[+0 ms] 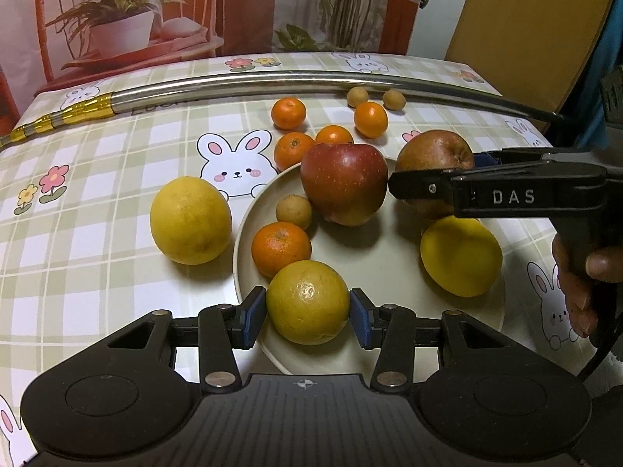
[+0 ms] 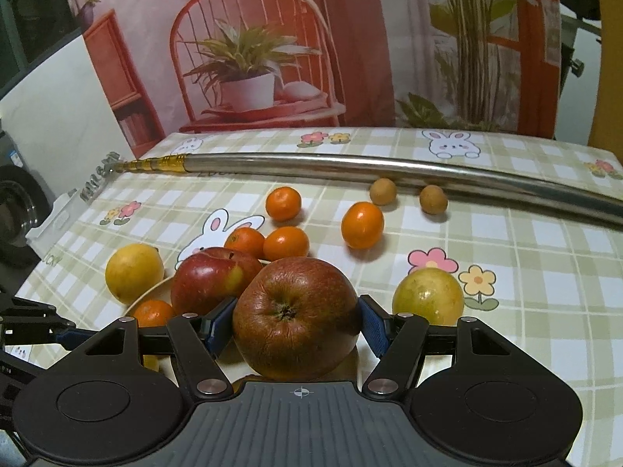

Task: Organize fruits
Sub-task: 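Carry the orange over the plate with left while right lowers the apple onto it, then open the right tool to release the apple while left holds the orange above the plate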

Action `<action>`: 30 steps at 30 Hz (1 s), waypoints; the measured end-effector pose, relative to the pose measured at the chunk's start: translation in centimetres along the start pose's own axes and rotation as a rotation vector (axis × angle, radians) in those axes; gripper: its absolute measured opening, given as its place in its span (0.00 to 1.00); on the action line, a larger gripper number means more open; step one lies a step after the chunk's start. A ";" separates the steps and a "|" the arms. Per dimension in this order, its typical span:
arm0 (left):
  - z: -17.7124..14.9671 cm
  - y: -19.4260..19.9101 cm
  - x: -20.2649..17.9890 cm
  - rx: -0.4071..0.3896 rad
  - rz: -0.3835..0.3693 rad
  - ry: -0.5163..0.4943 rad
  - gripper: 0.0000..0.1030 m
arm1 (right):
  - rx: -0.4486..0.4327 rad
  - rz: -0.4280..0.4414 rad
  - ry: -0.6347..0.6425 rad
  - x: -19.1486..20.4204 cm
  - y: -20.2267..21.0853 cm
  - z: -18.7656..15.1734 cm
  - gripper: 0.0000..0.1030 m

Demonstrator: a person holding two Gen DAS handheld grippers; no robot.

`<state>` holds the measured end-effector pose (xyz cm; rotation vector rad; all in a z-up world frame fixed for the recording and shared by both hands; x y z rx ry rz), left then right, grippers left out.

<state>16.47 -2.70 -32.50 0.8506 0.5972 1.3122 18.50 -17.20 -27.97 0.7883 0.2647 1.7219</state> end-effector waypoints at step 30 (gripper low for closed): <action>0.1 0.8 0.4 -0.044 0.014 0.036 0.47 | -0.004 0.005 0.028 0.6 0.0 -0.6 0.63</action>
Point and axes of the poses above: each gripper's, at about its wrist camera, not at the fingertips, and y roughly against the way its jaws point, x to its left, z to its top, the point moved 8 cm from there along -y, roughly the way its jaws point, and after that the axes turned 12 degrees about z, right-handed, at the moved point
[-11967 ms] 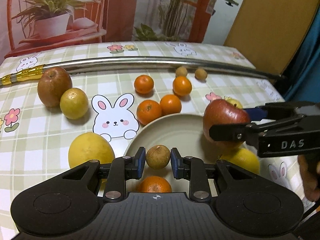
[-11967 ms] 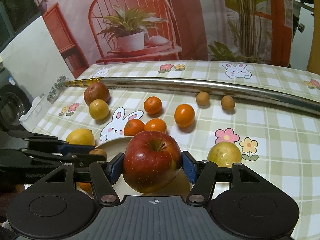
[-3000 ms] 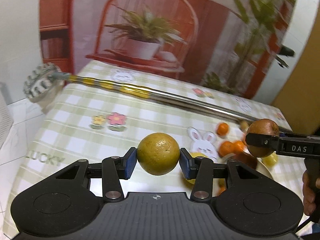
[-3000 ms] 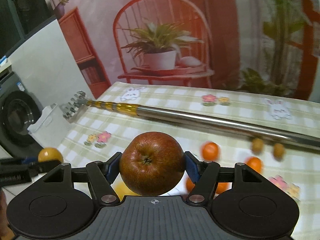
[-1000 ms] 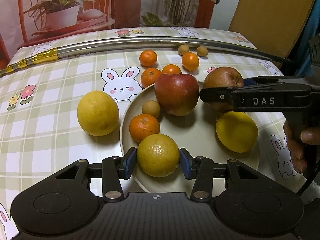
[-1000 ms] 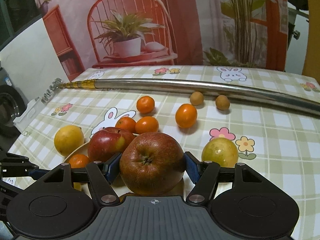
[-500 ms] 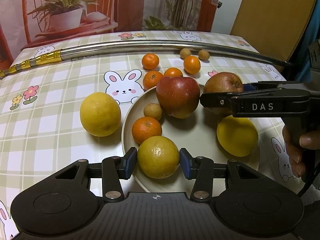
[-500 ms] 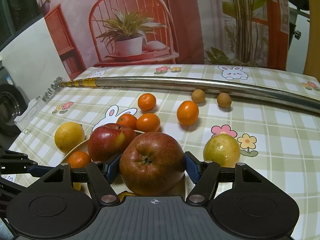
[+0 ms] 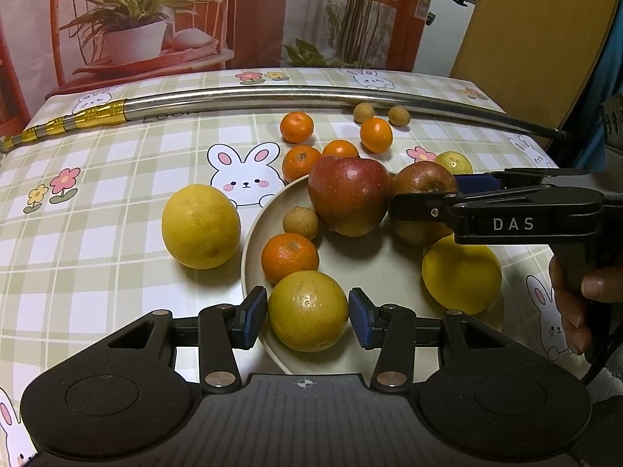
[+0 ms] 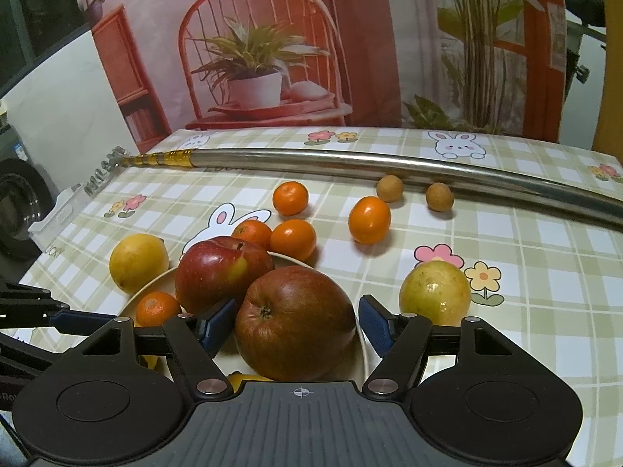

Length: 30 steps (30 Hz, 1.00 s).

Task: Organize fruits
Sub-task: 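Open the right tool to release the apple while left holds the orange above the plate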

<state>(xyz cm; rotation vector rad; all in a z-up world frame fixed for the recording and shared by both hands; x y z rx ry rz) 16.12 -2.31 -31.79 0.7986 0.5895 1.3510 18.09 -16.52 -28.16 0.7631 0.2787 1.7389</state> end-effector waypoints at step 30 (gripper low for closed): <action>-0.1 0.6 0.4 -0.031 -0.001 0.029 0.47 | 0.048 -0.073 0.035 1.2 2.0 -2.6 0.86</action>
Point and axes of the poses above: each gripper's, at about its wrist camera, not at the fingertips, and y roughly against the way its jaws point, x to its left, z to its top, the point moved 8 cm from there along -y, roughly the way its jaws point, and after that the axes turned 12 degrees about z, right-handed, at the moved point
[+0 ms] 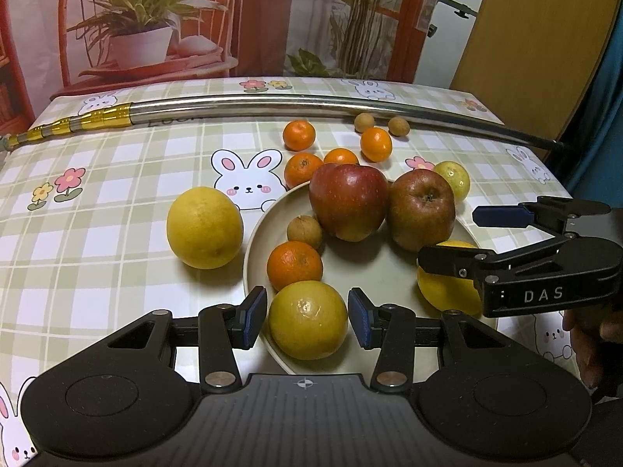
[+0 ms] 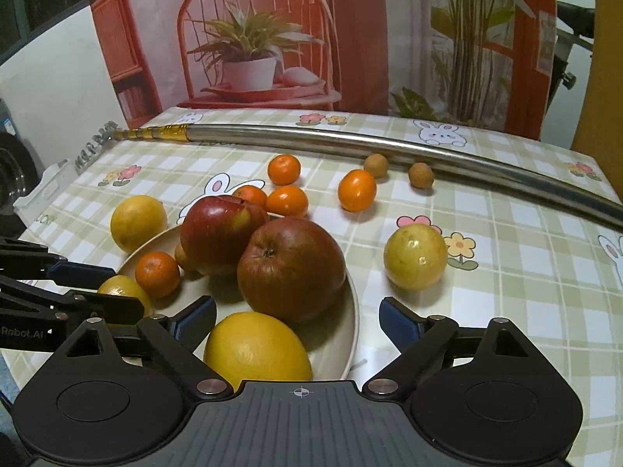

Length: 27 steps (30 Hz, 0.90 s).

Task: Organize fruits

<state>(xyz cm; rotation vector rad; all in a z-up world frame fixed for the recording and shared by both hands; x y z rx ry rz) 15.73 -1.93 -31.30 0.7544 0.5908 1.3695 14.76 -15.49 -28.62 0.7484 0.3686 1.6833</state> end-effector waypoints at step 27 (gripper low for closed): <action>1.3 0.9 1.1 -0.033 -0.010 0.050 0.47 | 0.019 -0.008 0.018 0.1 0.3 -0.3 0.90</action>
Point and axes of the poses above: each gripper's, at about its wrist camera, not at the fingertips, and y roughly against the way its jaws point, x to its left, z to its top, the point moved 8 cm from there along -y, roughly the way its jaws point, and after that the axes turned 12 degrees about z, right-handed, at the moved point
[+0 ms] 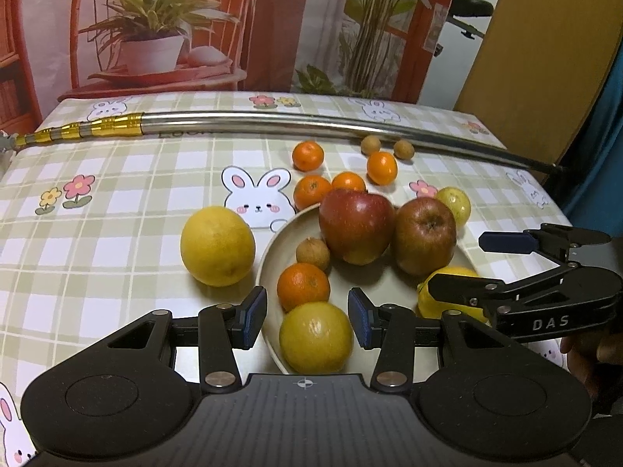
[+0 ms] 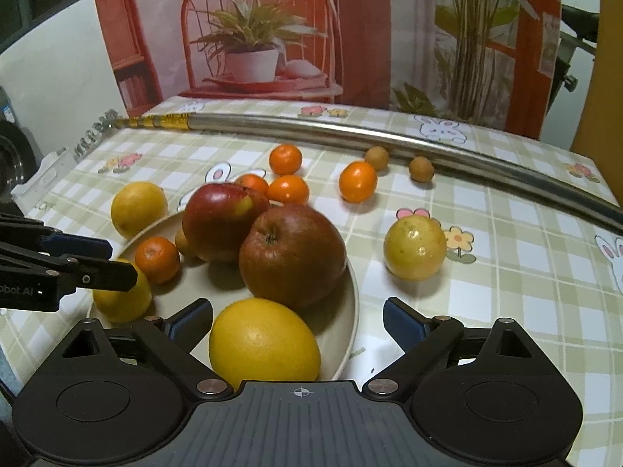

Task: Organize fruits

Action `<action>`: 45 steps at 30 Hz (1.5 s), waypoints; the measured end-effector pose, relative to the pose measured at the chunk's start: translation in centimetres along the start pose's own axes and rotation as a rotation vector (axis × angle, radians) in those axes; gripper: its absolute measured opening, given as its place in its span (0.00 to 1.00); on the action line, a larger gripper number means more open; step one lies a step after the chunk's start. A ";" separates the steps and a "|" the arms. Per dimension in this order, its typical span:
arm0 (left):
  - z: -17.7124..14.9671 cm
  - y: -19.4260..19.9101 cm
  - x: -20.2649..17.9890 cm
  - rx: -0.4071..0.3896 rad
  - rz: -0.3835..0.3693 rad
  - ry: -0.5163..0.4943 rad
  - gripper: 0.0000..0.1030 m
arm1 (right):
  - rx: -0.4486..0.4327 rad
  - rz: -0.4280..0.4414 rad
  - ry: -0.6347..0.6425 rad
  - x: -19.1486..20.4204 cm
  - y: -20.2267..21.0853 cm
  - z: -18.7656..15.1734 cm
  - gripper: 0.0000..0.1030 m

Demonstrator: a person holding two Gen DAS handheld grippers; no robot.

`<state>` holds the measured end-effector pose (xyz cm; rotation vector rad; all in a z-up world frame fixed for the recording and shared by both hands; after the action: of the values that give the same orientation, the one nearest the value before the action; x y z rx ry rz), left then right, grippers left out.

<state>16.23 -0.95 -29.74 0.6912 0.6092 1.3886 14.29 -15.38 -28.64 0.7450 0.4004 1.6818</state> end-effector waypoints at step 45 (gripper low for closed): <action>8.8 -11.8 -0.8 0.272 -0.080 0.204 0.45 | -0.199 -0.074 -0.222 -8.9 5.6 5.0 0.76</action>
<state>30.46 -3.00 -32.69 0.7365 0.9897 1.3239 14.38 -25.94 -23.78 0.7495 0.1017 1.5253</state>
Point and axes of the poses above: each gripper's, at about its wrist camera, not at the fingertips, and y roughly against the way its jaws point, x to its left, z to its top, the point moved 8 cm from there along -y, roughly the way its jaws point, and after that the axes turned 12 degrees about z, right-handed, at the moved point
